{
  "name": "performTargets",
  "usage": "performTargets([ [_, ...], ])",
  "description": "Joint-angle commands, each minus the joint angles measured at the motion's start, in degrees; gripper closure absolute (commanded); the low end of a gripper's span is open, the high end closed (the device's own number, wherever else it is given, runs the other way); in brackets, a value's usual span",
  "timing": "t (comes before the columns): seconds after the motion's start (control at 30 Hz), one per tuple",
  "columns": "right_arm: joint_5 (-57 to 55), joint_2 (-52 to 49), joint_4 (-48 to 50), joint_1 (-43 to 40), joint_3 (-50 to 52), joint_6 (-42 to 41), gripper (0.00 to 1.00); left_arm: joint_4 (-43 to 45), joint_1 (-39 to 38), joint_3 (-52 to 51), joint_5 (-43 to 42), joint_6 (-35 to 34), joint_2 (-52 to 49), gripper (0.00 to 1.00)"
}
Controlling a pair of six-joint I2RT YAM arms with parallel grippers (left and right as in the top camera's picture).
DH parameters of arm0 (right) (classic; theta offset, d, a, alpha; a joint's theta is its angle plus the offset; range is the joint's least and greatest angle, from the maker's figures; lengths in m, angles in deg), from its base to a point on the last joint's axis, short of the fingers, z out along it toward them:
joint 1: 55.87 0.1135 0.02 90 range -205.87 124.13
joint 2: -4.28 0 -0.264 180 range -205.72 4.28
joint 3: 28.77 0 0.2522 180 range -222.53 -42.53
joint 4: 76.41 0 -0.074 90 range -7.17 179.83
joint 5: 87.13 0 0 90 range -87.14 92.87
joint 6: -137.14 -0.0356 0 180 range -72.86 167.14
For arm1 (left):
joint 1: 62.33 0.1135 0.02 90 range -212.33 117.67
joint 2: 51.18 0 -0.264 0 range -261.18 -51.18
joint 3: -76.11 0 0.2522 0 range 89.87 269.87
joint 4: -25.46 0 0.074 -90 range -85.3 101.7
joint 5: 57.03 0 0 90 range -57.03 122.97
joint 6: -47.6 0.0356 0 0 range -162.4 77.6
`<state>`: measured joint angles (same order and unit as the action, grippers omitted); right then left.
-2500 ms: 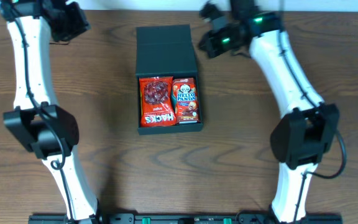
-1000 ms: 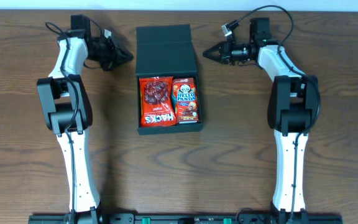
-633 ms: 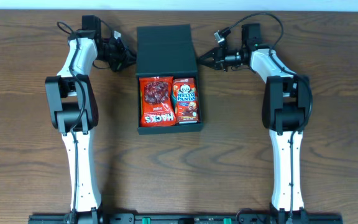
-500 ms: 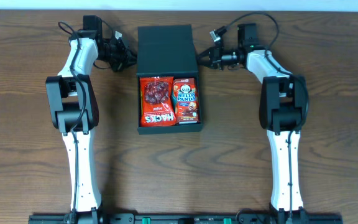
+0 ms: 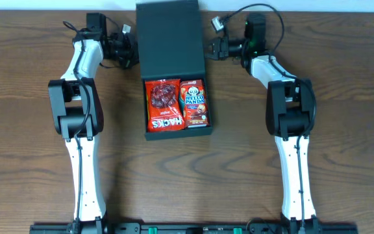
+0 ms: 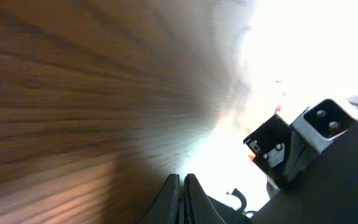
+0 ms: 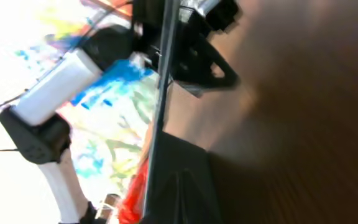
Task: Pack container
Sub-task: 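Push the black box lid closed with both grippers from the far side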
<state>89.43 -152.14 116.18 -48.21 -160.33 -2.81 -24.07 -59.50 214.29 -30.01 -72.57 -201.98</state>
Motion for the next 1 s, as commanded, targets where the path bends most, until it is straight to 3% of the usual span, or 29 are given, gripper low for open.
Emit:
performTargets([
  [0.0, 2.84, 0.15, 10.84, -0.31, -0.57, -18.45, 0.98, 0.26, -0.2, 2.01, -4.44, 0.39, -0.2, 0.94],
  [0.27, 2.84, 0.2, 39.1, -0.5, -0.57, -44.15, 0.99, -0.17, -0.74, 7.13, -4.61, 3.67, 5.66, 0.94],
  [0.4, 2.78, 0.2, 49.86, -0.39, -0.57, -53.4, 0.98, -5.53, -1.33, 7.13, -4.24, 10.71, 9.88, 0.94],
  [0.8, 2.75, 2.21, 50.21, -0.07, -0.57, -53.51, 0.99, -29.27, -7.23, 7.13, 2.6, 30.6, 14.12, 0.94],
  [0.97, 2.75, 2.8, 50.21, 0.15, -0.59, -53.53, 0.99, -35.5, -8.5, 7.1, 5.57, 35.1, 14.12, 0.94],
])
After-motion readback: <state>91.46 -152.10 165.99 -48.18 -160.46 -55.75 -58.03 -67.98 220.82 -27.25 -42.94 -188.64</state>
